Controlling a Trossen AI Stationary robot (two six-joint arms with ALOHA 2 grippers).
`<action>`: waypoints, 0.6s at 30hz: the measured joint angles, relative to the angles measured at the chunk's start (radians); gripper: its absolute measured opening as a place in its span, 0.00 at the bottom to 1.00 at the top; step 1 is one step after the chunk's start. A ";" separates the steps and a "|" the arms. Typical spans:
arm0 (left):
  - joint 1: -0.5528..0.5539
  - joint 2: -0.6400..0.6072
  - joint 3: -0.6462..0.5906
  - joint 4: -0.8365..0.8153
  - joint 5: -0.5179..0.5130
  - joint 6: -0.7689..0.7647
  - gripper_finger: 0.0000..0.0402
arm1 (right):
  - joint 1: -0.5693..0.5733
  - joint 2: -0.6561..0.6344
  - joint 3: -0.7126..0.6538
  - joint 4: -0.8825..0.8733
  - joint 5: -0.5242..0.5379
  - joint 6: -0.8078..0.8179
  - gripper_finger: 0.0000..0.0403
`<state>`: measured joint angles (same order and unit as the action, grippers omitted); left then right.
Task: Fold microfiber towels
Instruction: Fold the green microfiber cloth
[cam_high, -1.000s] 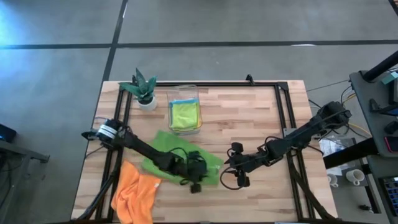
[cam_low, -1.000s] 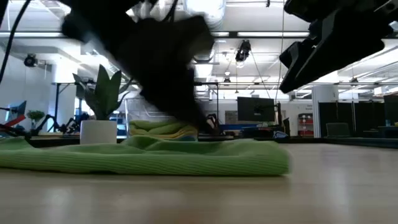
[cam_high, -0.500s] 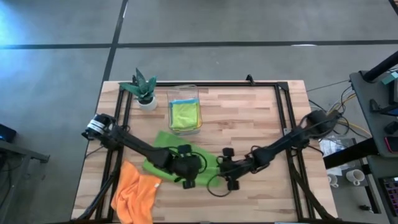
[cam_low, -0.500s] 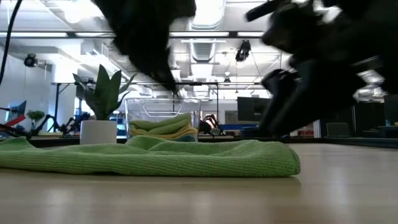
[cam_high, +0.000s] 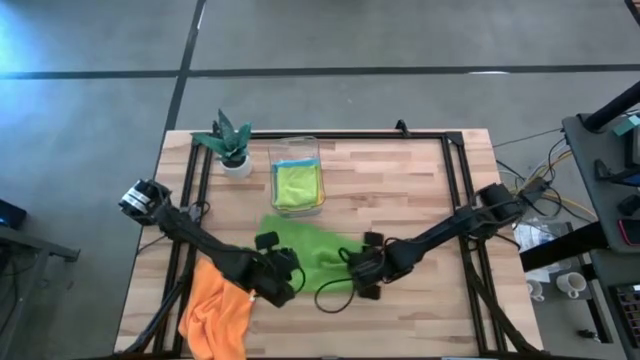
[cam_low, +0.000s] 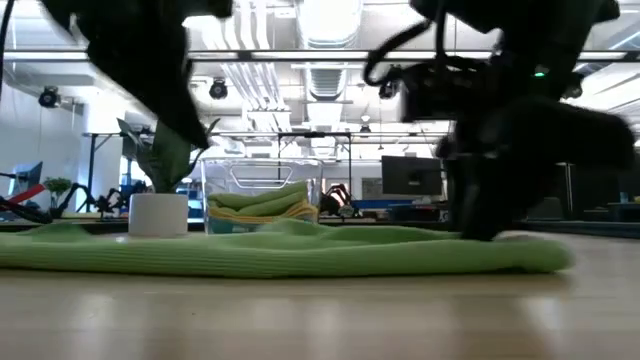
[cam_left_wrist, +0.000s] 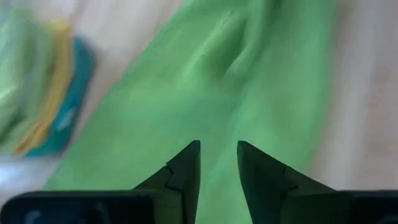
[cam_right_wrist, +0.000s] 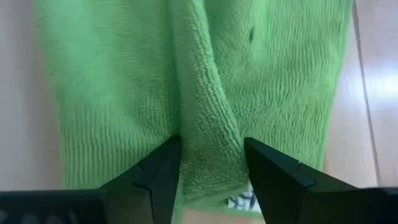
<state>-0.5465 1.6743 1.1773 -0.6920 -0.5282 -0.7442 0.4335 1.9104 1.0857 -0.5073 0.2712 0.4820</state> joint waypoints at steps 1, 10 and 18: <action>-0.001 -0.006 -0.021 -0.008 -0.018 -0.021 0.23 | 0.004 -0.016 -0.003 -0.059 -0.021 0.042 0.44; 0.001 0.050 -0.235 0.678 0.086 0.065 0.23 | 0.122 -0.231 -0.116 -0.226 -0.345 0.194 0.44; -0.011 0.192 -0.259 1.114 0.109 0.148 0.23 | 0.148 -0.370 -0.249 0.308 -0.060 -0.153 0.44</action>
<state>-0.5574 1.8660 0.9178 0.4219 -0.4194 -0.5959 0.5818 1.5404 0.8362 -0.1990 0.2113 0.3286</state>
